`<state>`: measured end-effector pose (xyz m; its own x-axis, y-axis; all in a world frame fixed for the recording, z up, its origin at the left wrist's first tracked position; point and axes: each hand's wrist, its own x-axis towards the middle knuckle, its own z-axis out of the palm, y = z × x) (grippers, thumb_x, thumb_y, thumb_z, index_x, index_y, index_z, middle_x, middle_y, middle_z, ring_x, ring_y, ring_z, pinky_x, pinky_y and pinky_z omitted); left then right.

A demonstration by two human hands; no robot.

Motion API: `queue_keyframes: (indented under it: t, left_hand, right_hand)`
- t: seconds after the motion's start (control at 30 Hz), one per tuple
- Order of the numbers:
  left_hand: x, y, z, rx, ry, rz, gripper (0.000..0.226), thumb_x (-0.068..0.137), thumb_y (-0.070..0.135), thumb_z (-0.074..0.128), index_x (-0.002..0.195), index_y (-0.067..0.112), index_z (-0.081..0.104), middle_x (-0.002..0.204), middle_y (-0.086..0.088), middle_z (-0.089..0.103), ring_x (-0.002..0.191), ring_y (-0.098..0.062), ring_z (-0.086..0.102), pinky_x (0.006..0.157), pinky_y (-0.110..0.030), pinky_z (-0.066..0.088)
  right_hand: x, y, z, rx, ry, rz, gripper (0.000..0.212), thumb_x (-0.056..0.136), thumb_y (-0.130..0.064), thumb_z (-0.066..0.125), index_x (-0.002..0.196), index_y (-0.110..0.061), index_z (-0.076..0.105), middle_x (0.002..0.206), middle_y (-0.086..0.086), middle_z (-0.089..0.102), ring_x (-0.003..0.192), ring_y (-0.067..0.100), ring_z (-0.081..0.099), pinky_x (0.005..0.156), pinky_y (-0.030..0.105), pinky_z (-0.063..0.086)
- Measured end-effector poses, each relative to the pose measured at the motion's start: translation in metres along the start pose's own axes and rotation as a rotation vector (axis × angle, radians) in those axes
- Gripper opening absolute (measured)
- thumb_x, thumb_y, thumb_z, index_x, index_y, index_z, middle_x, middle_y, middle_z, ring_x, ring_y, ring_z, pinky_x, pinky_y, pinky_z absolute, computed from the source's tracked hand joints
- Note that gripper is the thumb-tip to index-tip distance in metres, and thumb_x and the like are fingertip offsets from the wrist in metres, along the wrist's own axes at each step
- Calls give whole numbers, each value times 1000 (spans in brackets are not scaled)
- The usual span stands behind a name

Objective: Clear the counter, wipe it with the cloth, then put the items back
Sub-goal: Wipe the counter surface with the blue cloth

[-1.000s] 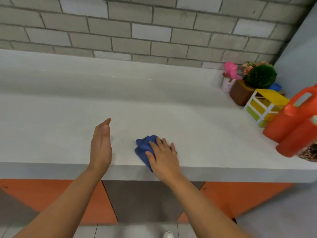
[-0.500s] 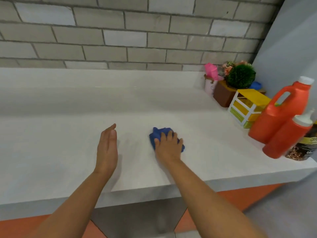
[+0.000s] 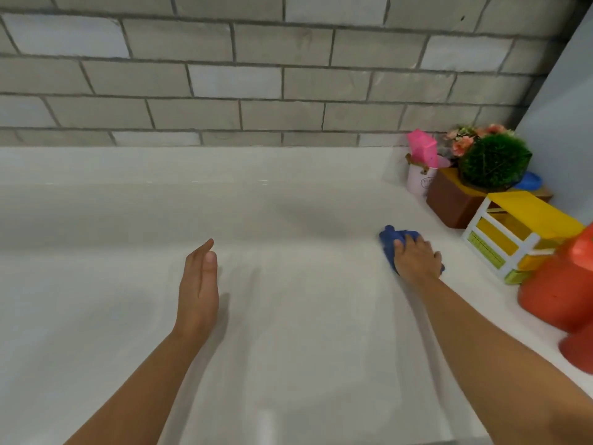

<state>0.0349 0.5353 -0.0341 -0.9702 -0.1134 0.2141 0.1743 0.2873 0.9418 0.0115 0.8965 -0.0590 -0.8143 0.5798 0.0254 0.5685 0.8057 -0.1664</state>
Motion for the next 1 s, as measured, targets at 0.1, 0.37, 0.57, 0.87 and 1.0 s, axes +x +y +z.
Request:
queue_keyframes:
  t: [0.1,0.37,0.57,0.87,1.0]
  left_hand:
    - [16,-2,10,25,-7,1,53,95,45,23,141,23,37,138,15,38,125,2,33,103,-18,23]
    - [60,8,69,13,-44,-43,49,100,39,23,144,19,32,148,6,33,124,4,29,102,-14,19]
    - [91,-3,78,112,-49,-33,50,100,39,25,143,16,33,148,3,34,135,-7,29,107,-19,19]
    - [119,-36,73,264,8,-23,84,81,68,18,143,14,35,148,-5,36,141,-21,26,117,-42,19]
    - [119,-34,75,300,20,-27,76,84,58,19,142,12,35,147,-6,37,140,-22,27,117,-42,20]
  right_hand:
    - [25,-49,2,-26,-17,9,51,101,-36,20,139,-8,38,142,17,39,128,32,38,103,44,33]
    - [-30,-185,38,134,-83,-761,47,101,-34,25,140,-10,38,144,11,40,130,27,39,104,37,29]
    - [97,-78,45,41,4,-425,53,97,-49,18,141,-27,34,147,2,36,126,25,46,102,35,40]
    - [130,-161,36,85,-35,-169,66,92,-53,36,137,-5,39,138,21,39,125,37,41,102,45,32]
    - [58,-238,49,90,-107,-633,60,94,-48,37,138,-7,38,146,19,32,132,34,31,107,43,24]
